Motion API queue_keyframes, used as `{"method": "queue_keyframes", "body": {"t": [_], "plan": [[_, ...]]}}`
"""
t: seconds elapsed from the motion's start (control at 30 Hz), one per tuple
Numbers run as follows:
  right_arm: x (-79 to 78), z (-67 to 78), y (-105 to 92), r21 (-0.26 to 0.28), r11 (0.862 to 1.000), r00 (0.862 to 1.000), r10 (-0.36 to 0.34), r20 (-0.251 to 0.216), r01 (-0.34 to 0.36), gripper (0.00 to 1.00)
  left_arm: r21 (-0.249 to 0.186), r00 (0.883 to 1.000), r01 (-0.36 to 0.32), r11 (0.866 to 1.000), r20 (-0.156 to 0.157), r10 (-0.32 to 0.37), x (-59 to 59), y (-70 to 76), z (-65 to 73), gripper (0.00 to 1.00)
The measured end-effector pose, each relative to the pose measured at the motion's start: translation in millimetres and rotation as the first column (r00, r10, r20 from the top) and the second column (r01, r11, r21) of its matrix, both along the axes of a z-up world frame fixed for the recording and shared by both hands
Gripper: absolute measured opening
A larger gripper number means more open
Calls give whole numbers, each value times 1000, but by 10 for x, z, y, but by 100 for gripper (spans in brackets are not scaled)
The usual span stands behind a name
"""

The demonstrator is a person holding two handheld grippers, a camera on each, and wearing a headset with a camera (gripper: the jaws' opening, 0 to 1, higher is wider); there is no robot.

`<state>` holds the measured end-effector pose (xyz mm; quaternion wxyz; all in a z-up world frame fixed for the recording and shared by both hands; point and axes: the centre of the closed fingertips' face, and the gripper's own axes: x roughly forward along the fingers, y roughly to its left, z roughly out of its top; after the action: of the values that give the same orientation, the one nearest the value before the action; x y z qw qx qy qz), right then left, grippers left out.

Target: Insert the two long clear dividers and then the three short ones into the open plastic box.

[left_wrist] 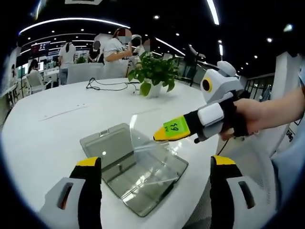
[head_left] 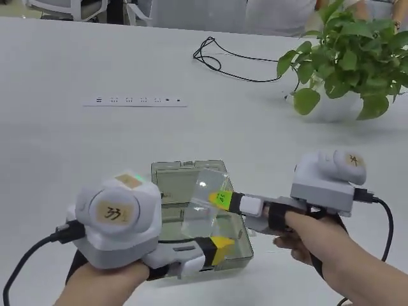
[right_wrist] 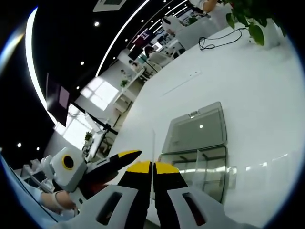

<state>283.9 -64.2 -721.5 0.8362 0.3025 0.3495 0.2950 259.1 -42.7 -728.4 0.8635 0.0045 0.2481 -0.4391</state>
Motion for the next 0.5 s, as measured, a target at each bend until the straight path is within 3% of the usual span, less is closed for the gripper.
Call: {"method": "queue_keyframes", "body": {"t": [0.07, 0.13, 0.17, 0.37, 0.5], "plan": [[2, 0, 0, -10, 1000, 1000, 1, -6, -1, 2, 8, 999, 37, 999, -6, -37, -46, 17, -29, 100], [3, 7, 1, -21, 1000, 1000, 3, -11, -4, 2, 44, 998, 56, 997, -13, -55, -66, 61, -92, 100], [1, 8, 3, -25, 1000, 1000, 9, -16, -9, 2, 65, 997, 76, 995, -3, -76, -81, 88, -114, 100], [28, 17, -1, -62, 998, 998, 23, -55, -26, 2, 87, 995, 96, 992, -13, -95, -120, 232, -183, 100], [88, 79, 16, -64, 997, 998, 33, -56, -36, 2, 68, 997, 78, 995, -34, -76, -100, 325, -211, 100]]}}
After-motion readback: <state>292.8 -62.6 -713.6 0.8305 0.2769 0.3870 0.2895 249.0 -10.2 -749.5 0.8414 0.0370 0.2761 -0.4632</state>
